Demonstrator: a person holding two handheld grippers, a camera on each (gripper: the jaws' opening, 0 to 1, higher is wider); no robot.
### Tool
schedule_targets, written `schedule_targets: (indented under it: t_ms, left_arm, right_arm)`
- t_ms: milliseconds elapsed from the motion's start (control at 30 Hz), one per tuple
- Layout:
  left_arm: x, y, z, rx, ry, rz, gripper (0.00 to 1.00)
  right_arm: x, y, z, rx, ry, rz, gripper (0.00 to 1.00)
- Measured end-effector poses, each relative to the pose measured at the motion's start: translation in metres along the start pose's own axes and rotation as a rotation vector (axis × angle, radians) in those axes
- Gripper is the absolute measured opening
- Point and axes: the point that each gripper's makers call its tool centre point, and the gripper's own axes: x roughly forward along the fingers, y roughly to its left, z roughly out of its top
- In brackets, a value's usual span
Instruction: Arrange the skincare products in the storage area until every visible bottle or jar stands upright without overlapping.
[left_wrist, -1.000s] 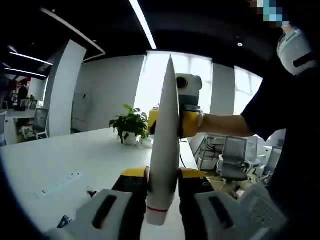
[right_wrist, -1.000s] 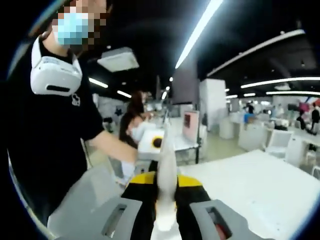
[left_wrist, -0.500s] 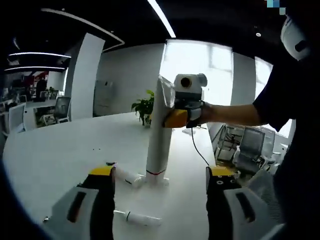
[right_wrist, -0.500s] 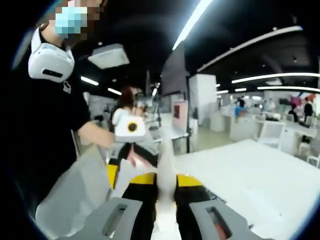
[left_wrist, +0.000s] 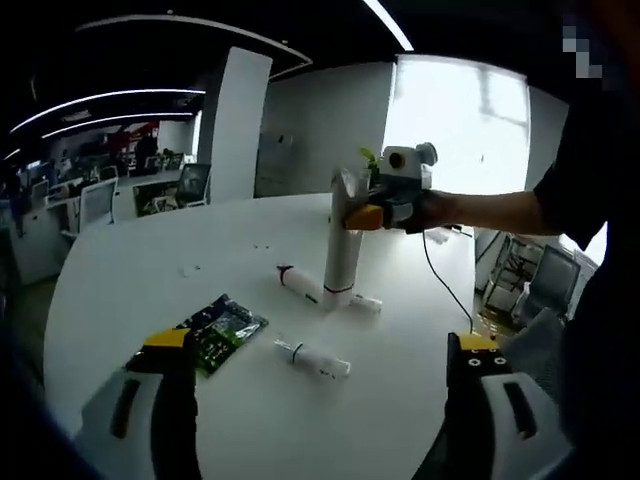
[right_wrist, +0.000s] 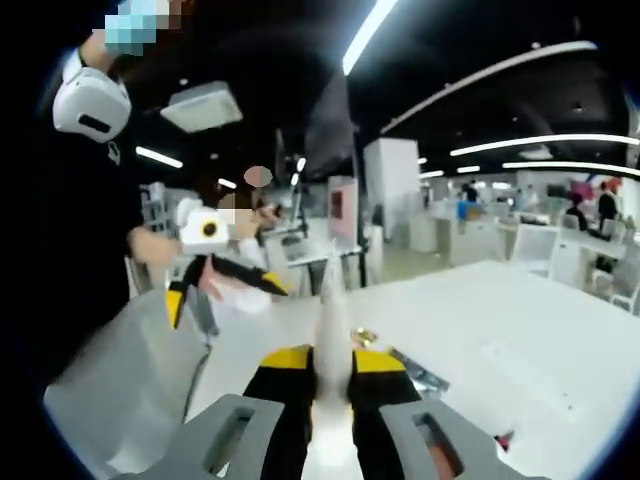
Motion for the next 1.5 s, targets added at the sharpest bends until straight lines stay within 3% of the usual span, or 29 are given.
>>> schedule_targets:
  t_ms: [600,933,1500]
  left_arm:
    - [-0.012,0.021,-0.024,-0.058,0.047,0.067,0.98]
    - [-0.013,0.030,-0.030,-0.084,0.048,0.093,0.97]
    - [-0.009,0.037,-0.038,-0.094,0.073,0.103,0.97]
  right_arm:
    - [0.010,-0.019,-0.043,-0.024,0.049,-0.032,0.04]
    - [0.021,-0.024,-0.062,-0.053,0.074,-0.005,0.04]
    - [0.027,-0.031,-0.074,-0.091,0.085,-0.012,0.05]
